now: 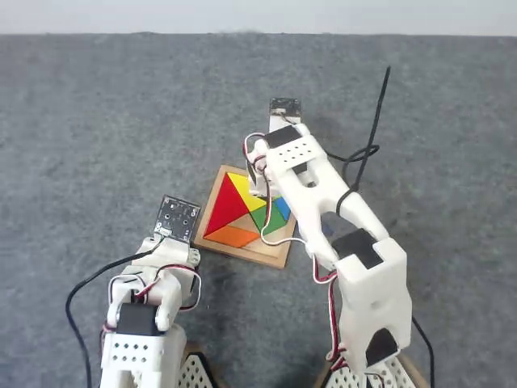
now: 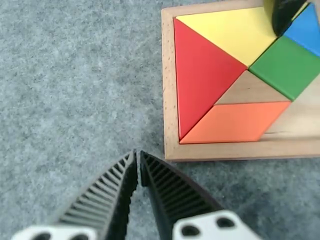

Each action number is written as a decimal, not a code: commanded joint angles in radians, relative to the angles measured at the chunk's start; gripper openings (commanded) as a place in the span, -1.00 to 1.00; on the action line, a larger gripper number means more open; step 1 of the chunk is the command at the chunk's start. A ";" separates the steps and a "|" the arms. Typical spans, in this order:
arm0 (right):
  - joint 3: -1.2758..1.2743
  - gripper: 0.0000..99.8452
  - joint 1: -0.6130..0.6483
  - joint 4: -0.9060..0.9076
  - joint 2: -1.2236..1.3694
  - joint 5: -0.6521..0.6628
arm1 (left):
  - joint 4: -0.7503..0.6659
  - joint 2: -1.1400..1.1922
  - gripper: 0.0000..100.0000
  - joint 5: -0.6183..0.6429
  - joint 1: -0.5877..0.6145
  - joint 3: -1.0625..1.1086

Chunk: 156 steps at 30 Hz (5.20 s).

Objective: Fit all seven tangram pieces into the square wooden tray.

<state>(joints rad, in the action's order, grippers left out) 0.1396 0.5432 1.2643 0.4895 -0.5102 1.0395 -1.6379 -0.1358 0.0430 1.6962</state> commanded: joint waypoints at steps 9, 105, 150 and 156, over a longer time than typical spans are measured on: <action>0.035 -0.77 -0.091 0.147 -0.225 0.167 | 0.005 -0.012 -0.97 0.008 0.003 -0.007; -0.549 -0.69 -0.334 -0.226 -0.283 1.168 | 0.005 -0.012 -0.97 0.008 0.003 -0.007; -0.460 -0.32 -0.300 -0.269 -0.219 0.689 | 0.005 -0.012 -0.97 0.008 0.003 -0.007; -0.443 -0.32 -0.300 -0.265 -0.206 0.631 | 0.005 -0.012 -0.97 0.008 0.003 -0.007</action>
<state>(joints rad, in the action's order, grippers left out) -0.3606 0.2731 1.0157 0.2777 0.1772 1.0395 -1.6379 -0.1358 0.0430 1.6962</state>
